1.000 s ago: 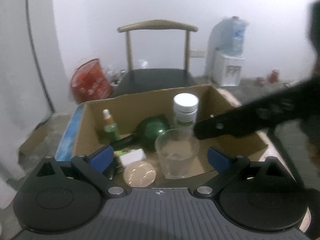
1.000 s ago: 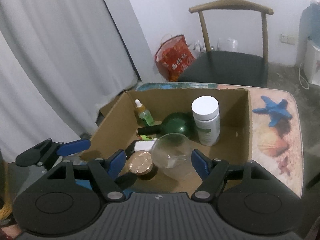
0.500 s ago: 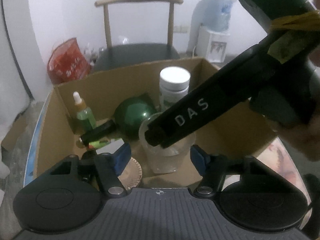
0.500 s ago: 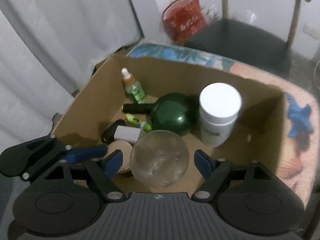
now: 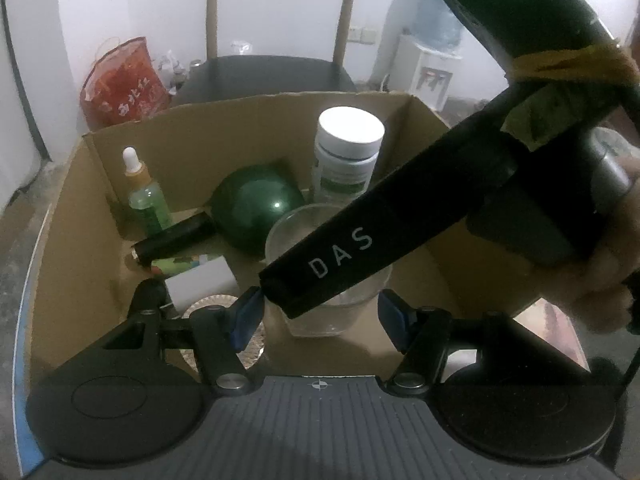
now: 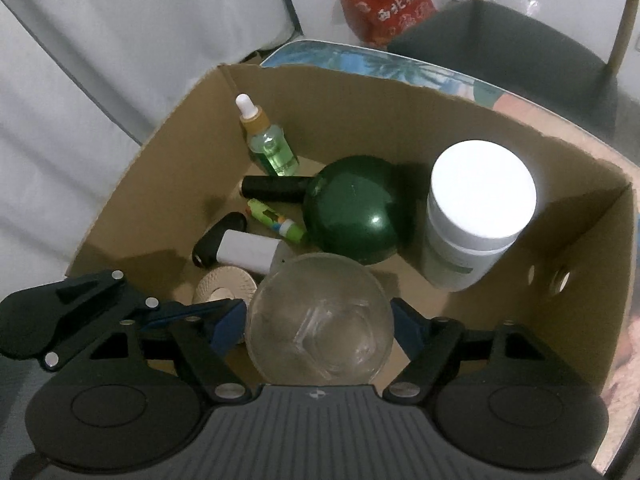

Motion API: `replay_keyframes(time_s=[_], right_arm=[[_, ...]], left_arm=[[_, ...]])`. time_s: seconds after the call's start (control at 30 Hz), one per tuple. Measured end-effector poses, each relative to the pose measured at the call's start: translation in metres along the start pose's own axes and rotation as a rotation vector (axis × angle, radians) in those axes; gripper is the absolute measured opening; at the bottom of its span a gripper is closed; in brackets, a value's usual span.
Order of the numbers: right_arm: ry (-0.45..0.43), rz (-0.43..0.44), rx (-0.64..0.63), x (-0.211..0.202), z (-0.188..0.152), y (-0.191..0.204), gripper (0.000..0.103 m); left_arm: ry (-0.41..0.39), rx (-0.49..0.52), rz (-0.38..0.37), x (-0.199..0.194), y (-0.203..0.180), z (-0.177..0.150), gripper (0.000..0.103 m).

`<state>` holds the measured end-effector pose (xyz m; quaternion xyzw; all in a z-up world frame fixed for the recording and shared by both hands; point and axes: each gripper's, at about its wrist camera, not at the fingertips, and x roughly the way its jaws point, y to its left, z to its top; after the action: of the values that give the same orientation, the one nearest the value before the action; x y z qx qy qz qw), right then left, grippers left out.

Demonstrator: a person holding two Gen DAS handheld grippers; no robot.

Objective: Organize rigid objects

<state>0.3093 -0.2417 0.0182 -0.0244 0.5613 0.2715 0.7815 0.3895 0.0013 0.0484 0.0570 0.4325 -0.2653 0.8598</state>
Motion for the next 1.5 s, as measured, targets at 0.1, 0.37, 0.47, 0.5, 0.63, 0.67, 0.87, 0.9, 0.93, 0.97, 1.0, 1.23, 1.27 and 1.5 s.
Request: replay_keyframes(time_s=[0.1, 0.37, 0.47, 0.5, 0.63, 0.67, 0.87, 0.9, 0.93, 0.97, 1.0, 1.23, 1.27, 1.5], right_arm=[[0.003, -0.004, 0.001, -0.003, -0.002, -0.003, 0.080], [0.024, -0.049, 0.043, -0.019, -0.014, -0.027, 0.078], [0.021, -0.066, 0.032, -0.021, -0.016, -0.024, 0.079], [0.024, -0.074, 0.032, -0.021, -0.015, -0.022, 0.079], [-0.018, -0.094, 0.025, -0.031, -0.005, -0.014, 0.079], [-0.046, -0.092, 0.016, -0.038, -0.002, -0.011, 0.079], [-0.147, -0.001, -0.067, -0.062, 0.019, 0.023, 0.079], [-0.132, 0.020, -0.081, -0.058, 0.023, 0.030, 0.079], [-0.110, 0.038, -0.100, -0.050, 0.027, 0.037, 0.078], [-0.080, 0.051, -0.117, -0.039, 0.029, 0.045, 0.077], [-0.054, 0.060, -0.133, -0.029, 0.031, 0.051, 0.073], [0.097, 0.027, -0.163, 0.028, 0.039, 0.073, 0.072], [0.113, 0.019, -0.154, 0.033, 0.041, 0.072, 0.072], [0.191, 0.034, -0.113, 0.049, 0.036, 0.065, 0.072]], left_arm=[[0.000, -0.012, -0.024, -0.001, -0.002, 0.000, 0.064], [-0.009, -0.024, -0.099, 0.002, -0.022, 0.001, 0.068], [-0.017, -0.030, -0.108, -0.002, -0.017, -0.001, 0.066], [-0.023, -0.040, -0.115, -0.004, -0.011, 0.000, 0.066], [-0.098, -0.042, -0.086, -0.035, 0.010, -0.006, 0.068], [-0.110, -0.042, -0.067, -0.044, 0.016, -0.009, 0.069], [-0.109, -0.008, 0.026, -0.071, 0.035, -0.018, 0.068], [-0.102, 0.006, 0.044, -0.071, 0.036, -0.017, 0.068], [-0.097, 0.017, 0.055, -0.070, 0.036, -0.017, 0.068], [-0.088, 0.022, 0.061, -0.069, 0.036, -0.018, 0.068], [-0.079, 0.022, 0.061, -0.066, 0.036, -0.018, 0.068], [-0.061, 0.000, 0.040, -0.061, 0.047, -0.019, 0.068], [-0.056, -0.002, 0.039, -0.059, 0.047, -0.019, 0.068], [-0.031, -0.049, 0.009, -0.052, 0.055, -0.020, 0.068]])
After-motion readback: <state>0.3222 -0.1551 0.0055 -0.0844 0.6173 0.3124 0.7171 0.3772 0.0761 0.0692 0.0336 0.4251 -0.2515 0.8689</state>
